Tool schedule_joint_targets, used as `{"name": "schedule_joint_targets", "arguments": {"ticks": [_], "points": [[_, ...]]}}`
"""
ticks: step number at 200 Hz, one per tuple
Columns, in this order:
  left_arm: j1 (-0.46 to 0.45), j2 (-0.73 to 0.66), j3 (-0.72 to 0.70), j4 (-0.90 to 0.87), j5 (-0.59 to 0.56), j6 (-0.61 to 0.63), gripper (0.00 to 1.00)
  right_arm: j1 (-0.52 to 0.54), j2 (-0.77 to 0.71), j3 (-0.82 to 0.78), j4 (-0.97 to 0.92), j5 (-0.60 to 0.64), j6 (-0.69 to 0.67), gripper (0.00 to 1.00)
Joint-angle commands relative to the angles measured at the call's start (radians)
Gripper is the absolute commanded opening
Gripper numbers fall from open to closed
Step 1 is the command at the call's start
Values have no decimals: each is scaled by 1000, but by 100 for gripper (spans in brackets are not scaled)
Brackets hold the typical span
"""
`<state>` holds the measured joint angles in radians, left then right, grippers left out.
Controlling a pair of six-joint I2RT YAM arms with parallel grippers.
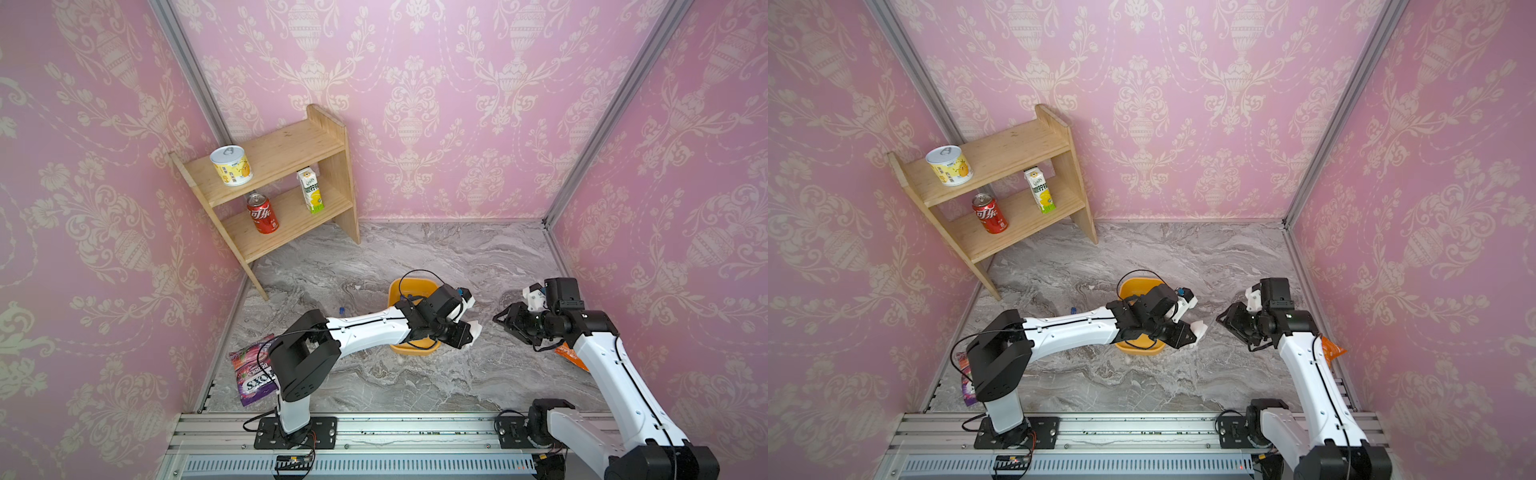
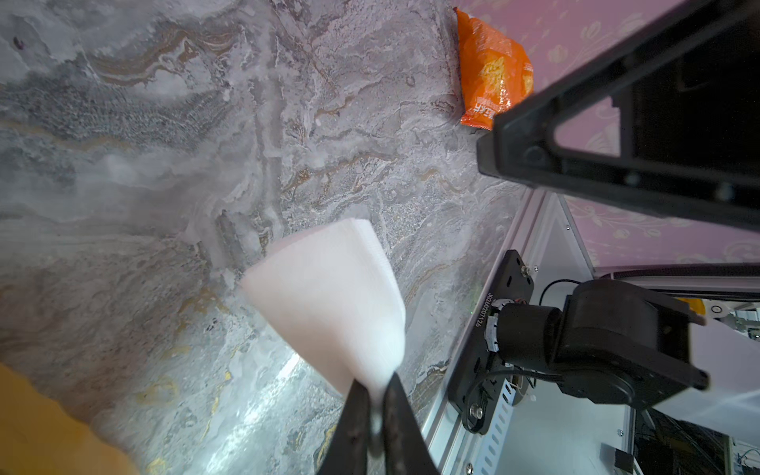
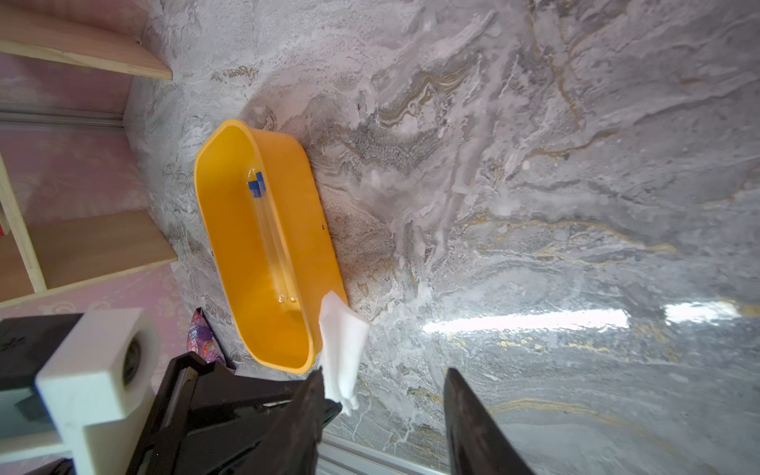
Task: Wipe the exteriors of test tubes
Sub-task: Place the cleaning item at the center of the board.
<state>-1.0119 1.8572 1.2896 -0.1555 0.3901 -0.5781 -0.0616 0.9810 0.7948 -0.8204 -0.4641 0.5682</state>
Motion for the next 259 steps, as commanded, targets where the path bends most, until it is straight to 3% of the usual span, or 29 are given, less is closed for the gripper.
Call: {"name": "schedule_joint_targets", "arguments": {"ticks": [1,46,59,74,128,213,259], "points": [[-22,66,87,-98,-119,1,11,-15,-16,-33,-15,28,-21,49],[-61,231,317,-381,-296,80,13,-28,-7,-50,0,31,-30,49],[-65,254,342,-404,-303,84,25,-30,-5,-51,-4,37,-36,49],[-67,255,326,-385,-299,77,47,-33,-2,-54,-9,40,-43,49],[-67,215,282,-335,-281,72,99,-46,7,-71,-8,49,-54,52],[-87,210,238,-315,-263,93,99,-37,191,-69,34,-13,-107,58],[-95,174,155,-291,-260,95,99,84,341,-44,47,20,-129,62]]}}
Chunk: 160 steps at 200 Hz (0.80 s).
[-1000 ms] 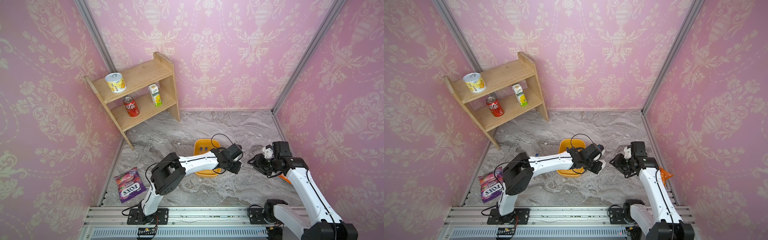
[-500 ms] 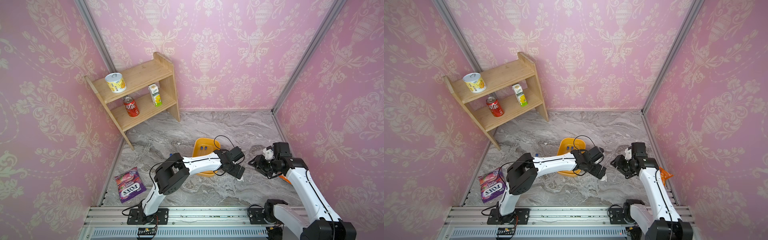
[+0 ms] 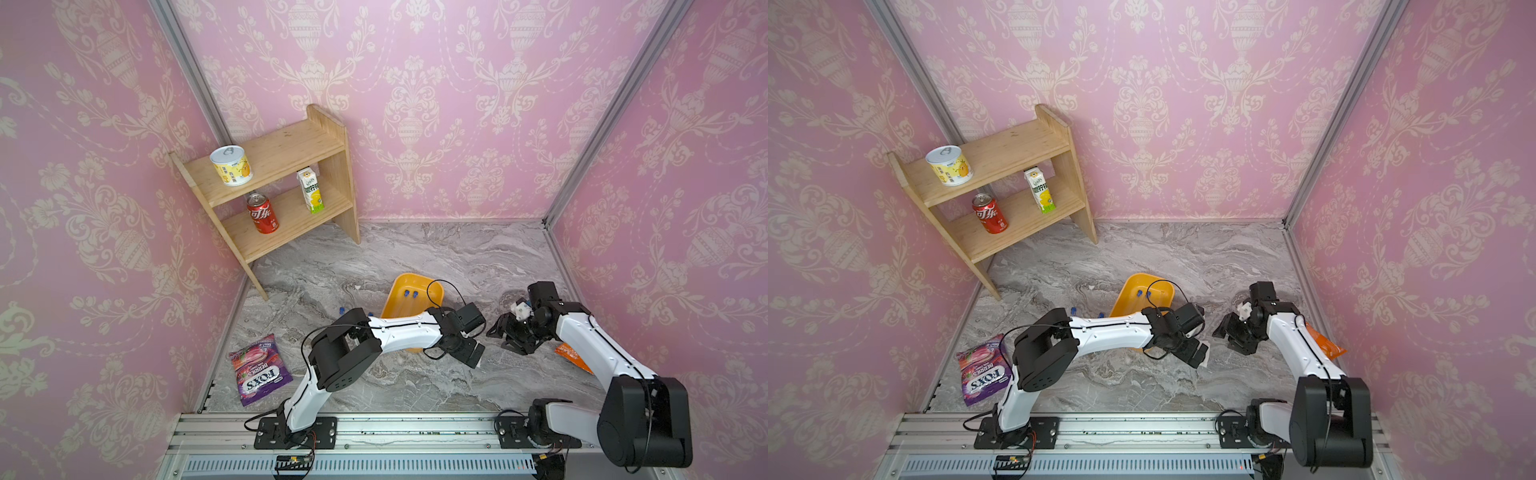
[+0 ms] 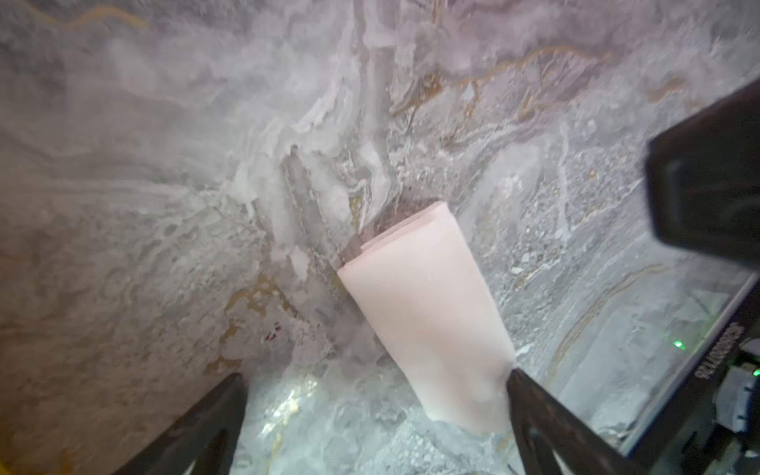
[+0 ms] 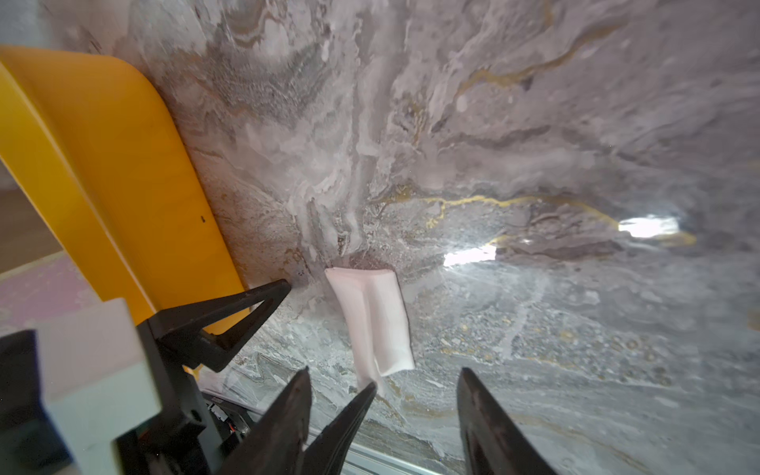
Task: Wipe the exteriors of test tubes
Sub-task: Place the cleaning item at the center of the board.
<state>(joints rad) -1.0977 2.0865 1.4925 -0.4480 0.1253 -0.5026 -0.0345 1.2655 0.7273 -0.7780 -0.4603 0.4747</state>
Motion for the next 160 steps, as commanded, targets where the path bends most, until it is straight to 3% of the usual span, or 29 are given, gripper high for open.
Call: {"name": "schedule_joint_targets", "arguments": {"ticks": [1,101,160], "points": [[-10,-56,-49,3,5,19,99,61,60,24,5,16,-35,62],[-11,-82,-102,54,9,3,99,217,234,51,68,44,-22,57],[-11,-95,-116,70,11,-6,99,256,288,49,84,112,-13,42]]}}
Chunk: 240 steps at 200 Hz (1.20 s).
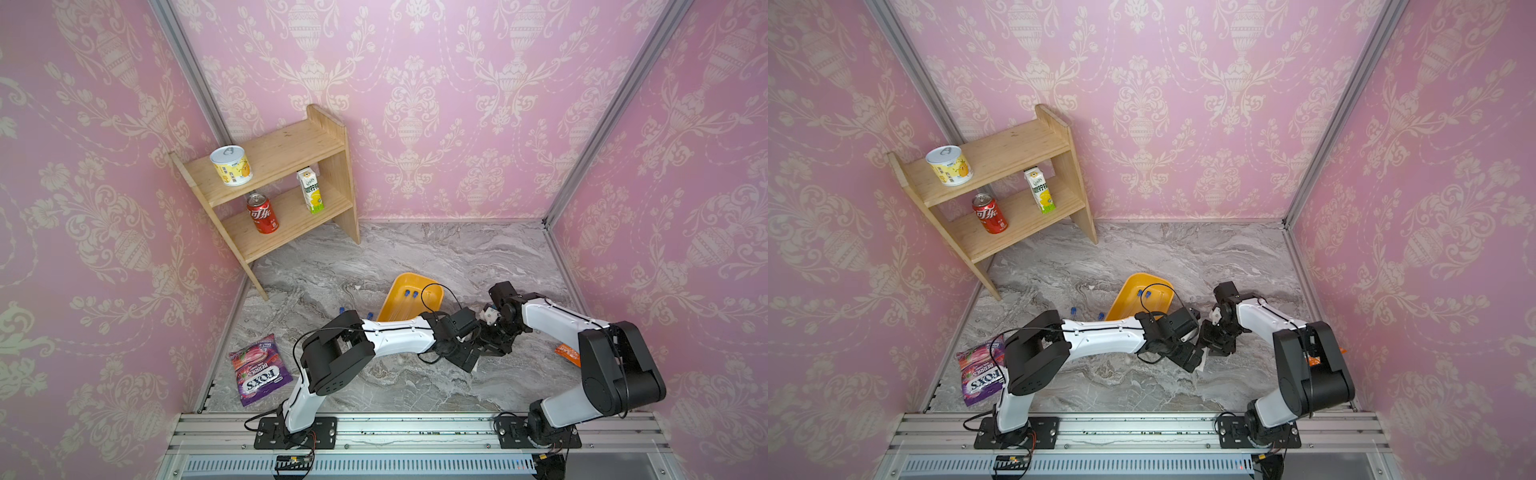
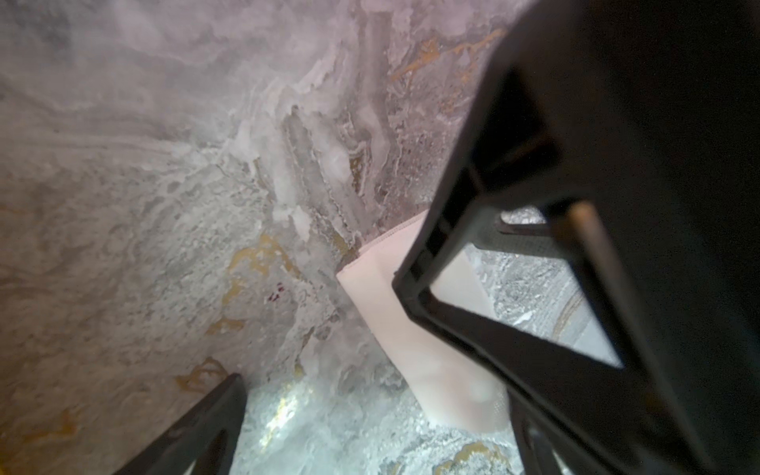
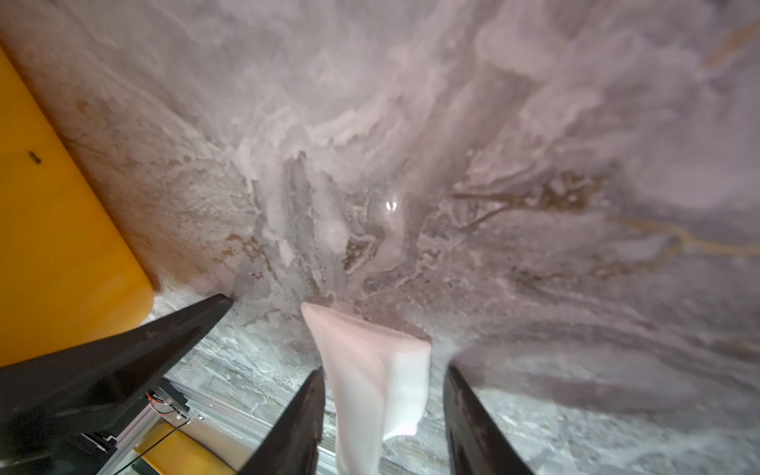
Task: Wipe the exteriors of test tubes
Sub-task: Place the cleaning item at the center of the board.
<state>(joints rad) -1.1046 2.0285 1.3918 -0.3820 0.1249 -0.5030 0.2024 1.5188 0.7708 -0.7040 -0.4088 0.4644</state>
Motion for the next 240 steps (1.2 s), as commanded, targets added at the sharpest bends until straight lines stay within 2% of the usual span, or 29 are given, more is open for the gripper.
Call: {"name": "schedule_joint_targets", "arguments": {"ticks": [1,34,68,89,130,183,240], "points": [[-4,-37,-16,4,11,-6,99,20,36,5,10,62,-3,41],[-4,-41,-20,8,12,-6,99,35,60,-1,18,98,0,29],[-4,-55,-32,21,13,-9,99,44,79,2,29,113,7,22],[-5,-70,-49,34,11,-13,99,54,89,7,33,123,13,12],[-5,-83,-75,52,11,-22,99,66,101,2,47,127,21,0],[-4,-94,-83,61,19,-25,99,72,93,-2,52,141,30,0],[-24,-294,-150,116,80,-54,99,71,70,14,25,168,28,0]]}}
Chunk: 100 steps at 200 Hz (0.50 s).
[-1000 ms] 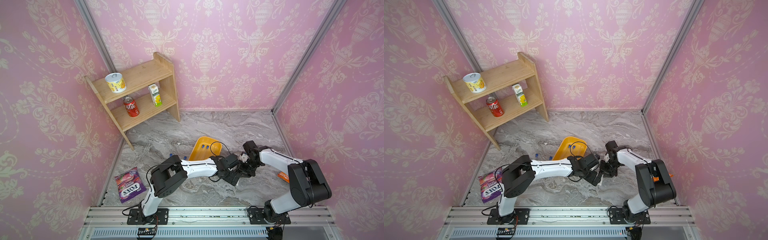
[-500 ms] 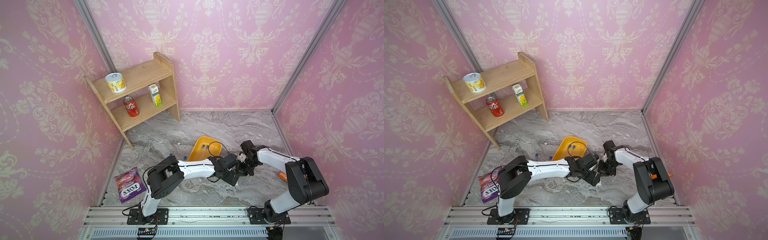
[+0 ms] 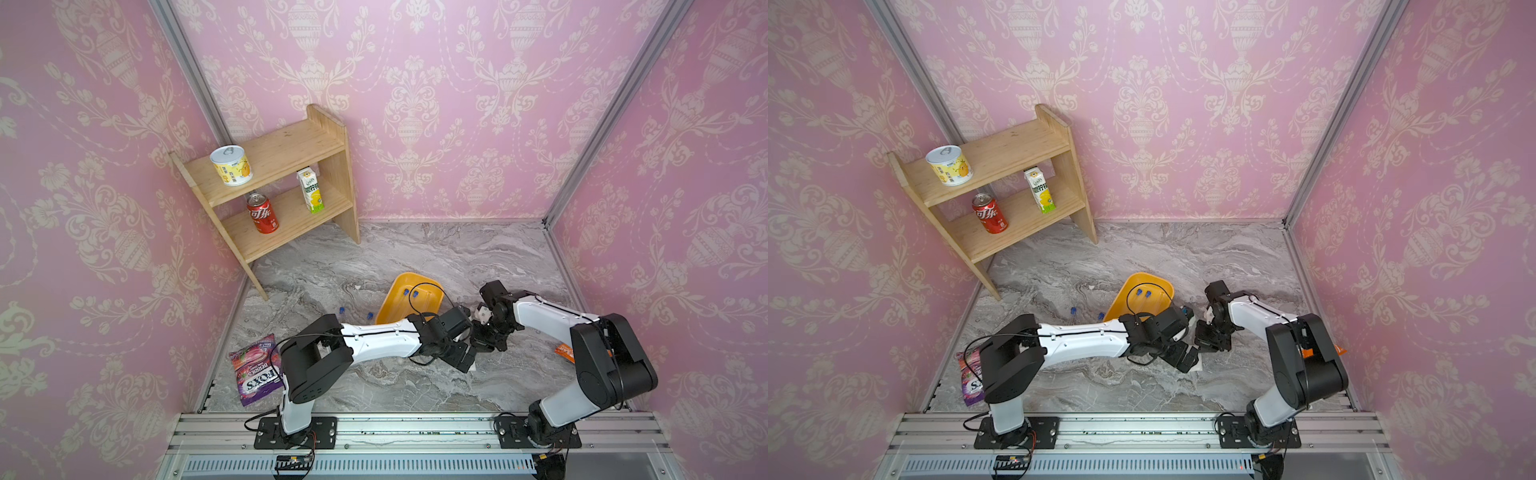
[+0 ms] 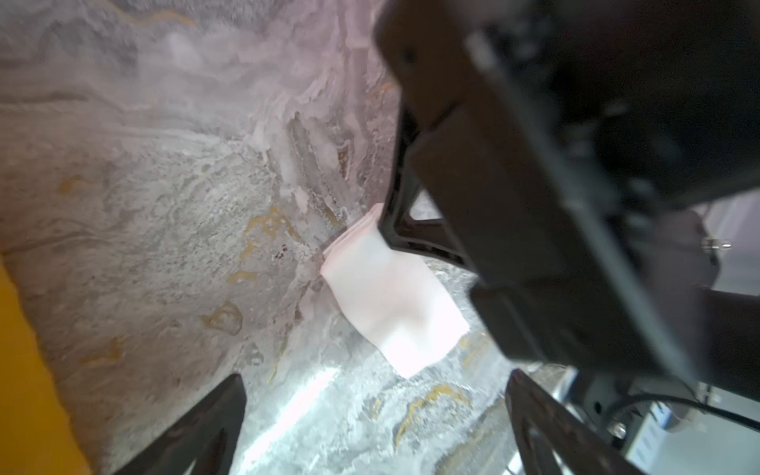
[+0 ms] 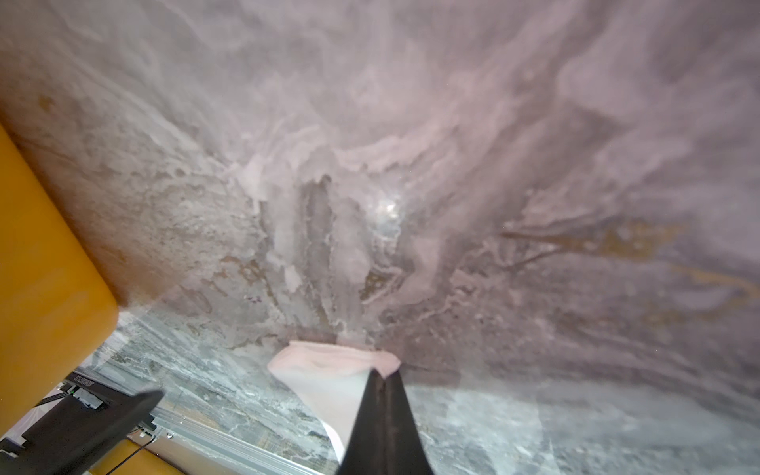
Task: Wipe the exteriors of test tubes
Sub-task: Place the cleaning item at the center of the board.
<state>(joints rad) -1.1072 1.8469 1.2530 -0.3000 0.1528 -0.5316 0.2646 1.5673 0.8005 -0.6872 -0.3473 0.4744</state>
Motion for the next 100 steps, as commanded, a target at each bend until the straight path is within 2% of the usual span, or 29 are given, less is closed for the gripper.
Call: {"name": "schedule_joint_targets", "arguments": {"ticks": [1,41,69,85,100], "points": [[-22,-117,-12,35,53,-25,99,10,21,-16,8,106,19,0],[-41,-268,-69,84,65,-70,99,10,-13,2,-25,109,17,0],[-6,-391,-89,-2,-23,-38,99,10,-65,25,-70,121,16,18],[49,-455,-113,-57,-50,-32,99,9,-85,42,-97,122,10,20],[122,-523,-166,-74,-43,-44,99,10,-98,57,-117,122,7,27]]}}
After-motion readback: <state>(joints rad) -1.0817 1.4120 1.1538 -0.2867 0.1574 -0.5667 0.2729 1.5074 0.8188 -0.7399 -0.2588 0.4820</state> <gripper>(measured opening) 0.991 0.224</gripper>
